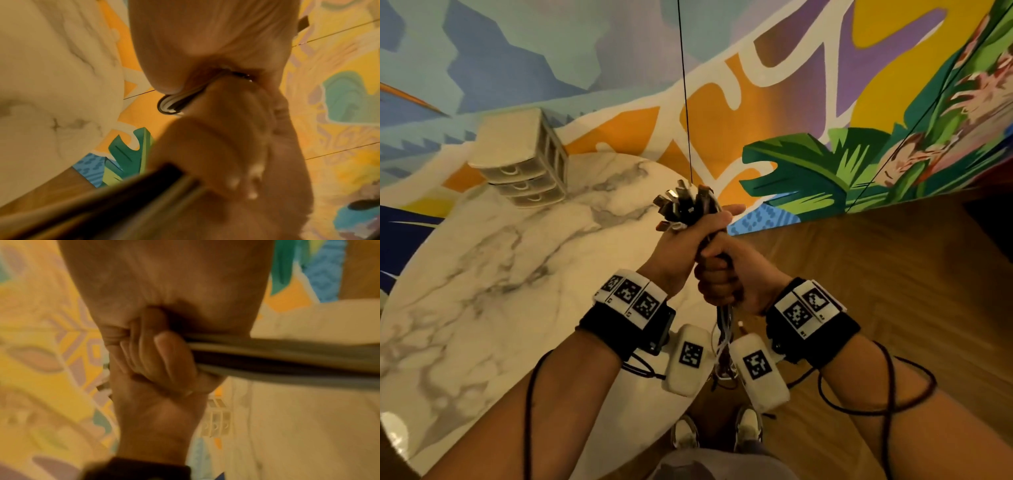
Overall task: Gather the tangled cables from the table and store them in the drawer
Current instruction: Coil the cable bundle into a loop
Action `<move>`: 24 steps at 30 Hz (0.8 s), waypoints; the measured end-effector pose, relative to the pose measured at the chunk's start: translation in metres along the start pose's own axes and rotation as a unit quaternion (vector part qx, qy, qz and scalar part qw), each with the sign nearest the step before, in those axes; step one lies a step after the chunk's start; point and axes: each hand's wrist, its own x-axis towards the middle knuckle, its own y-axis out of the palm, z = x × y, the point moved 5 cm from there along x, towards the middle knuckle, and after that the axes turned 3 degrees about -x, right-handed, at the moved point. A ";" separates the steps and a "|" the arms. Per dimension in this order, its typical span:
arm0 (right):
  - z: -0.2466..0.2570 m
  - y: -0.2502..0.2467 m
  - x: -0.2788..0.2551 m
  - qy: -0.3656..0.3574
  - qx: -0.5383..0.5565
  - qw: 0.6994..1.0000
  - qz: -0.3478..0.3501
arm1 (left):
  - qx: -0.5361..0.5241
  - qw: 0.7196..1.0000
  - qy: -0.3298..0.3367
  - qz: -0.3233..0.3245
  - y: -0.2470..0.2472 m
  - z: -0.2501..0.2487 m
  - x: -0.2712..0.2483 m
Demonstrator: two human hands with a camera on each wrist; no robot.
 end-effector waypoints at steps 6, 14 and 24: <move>-0.006 0.001 0.005 -0.038 -0.300 0.946 -0.119 | -0.134 0.988 0.039 -0.073 -0.011 -0.016 0.003; -0.002 -0.003 0.009 -0.001 -0.446 0.881 -0.159 | -0.215 0.974 0.076 0.015 -0.017 -0.032 -0.006; 0.009 0.000 0.006 -0.068 -0.508 0.844 -0.160 | -0.153 0.984 0.061 0.063 -0.013 -0.028 -0.019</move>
